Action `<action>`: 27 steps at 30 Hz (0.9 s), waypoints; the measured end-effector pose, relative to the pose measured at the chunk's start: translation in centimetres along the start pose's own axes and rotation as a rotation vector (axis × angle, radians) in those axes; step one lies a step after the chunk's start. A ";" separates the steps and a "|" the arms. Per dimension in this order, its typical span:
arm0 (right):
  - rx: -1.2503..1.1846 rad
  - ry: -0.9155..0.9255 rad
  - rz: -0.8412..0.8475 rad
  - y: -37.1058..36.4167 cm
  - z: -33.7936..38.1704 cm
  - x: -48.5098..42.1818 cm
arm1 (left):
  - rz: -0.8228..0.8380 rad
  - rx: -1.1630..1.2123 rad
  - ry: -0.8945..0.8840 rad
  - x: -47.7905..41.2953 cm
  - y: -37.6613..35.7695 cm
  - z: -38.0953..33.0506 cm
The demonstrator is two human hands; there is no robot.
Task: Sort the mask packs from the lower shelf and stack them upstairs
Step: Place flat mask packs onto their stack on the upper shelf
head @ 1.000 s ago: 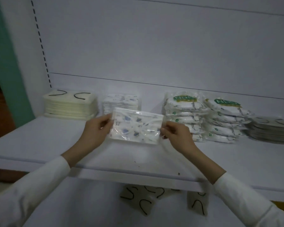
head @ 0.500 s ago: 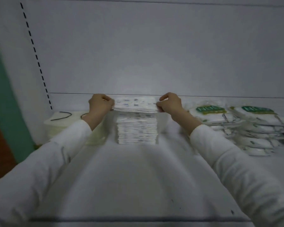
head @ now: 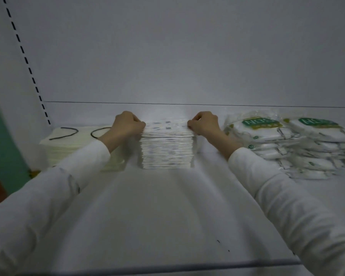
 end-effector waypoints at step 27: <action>0.518 0.713 -0.122 6.3 3.9 10.7 | 0.012 -0.352 -0.474 9.5 -0.1 -9.5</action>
Point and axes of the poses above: each hand's wrist, its own x-axis away from the middle knuckle, its own y-axis out of the back of the hand, z = x × y, the point moved 10 cm from there along -x, towards the middle knuckle, and after that the axes turned 8 degrees about -y, right-handed, at the moved point
